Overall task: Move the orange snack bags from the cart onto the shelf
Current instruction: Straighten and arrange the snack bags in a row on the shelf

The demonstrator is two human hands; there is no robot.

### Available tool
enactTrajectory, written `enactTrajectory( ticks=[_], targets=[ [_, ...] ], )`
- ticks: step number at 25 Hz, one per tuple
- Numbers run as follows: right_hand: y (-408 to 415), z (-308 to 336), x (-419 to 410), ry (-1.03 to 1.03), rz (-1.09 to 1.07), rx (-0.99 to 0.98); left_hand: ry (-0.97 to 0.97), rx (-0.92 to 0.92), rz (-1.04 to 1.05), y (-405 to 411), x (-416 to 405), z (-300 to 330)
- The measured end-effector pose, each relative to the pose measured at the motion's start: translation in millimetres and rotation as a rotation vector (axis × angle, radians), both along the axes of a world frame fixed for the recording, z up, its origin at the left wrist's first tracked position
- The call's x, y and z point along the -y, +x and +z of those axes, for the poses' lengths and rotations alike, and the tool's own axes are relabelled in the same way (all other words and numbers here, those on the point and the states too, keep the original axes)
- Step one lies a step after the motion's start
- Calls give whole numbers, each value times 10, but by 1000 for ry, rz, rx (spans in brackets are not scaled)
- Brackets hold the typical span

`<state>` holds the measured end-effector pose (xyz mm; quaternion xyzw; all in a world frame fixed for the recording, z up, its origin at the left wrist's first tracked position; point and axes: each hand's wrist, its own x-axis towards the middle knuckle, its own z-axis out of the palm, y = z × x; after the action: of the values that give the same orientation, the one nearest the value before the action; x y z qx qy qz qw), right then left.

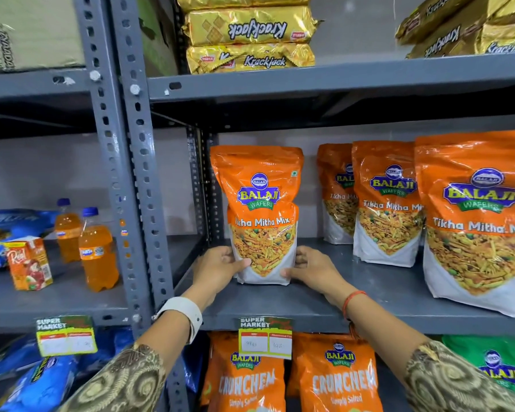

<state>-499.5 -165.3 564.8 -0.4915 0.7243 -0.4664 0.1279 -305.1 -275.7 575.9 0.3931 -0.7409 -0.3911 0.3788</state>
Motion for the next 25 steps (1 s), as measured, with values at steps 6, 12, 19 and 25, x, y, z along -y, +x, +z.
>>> enactTrajectory(
  ticks=[6,12,19,25],
  targets=[
    [14,-19,-31,-21,-1,82,-68,15,31,28,-86,-10],
    [60,171,-413,-230,-103,239,-357,-148,216,-42,-497,58],
    [-337,420,-914,-462,-289,395,-184,-307,-127,-984,-1008,353],
    [-741,284,-764,-566,-499,403,-32,-126,-257,-1888,-906,235]
  ],
)
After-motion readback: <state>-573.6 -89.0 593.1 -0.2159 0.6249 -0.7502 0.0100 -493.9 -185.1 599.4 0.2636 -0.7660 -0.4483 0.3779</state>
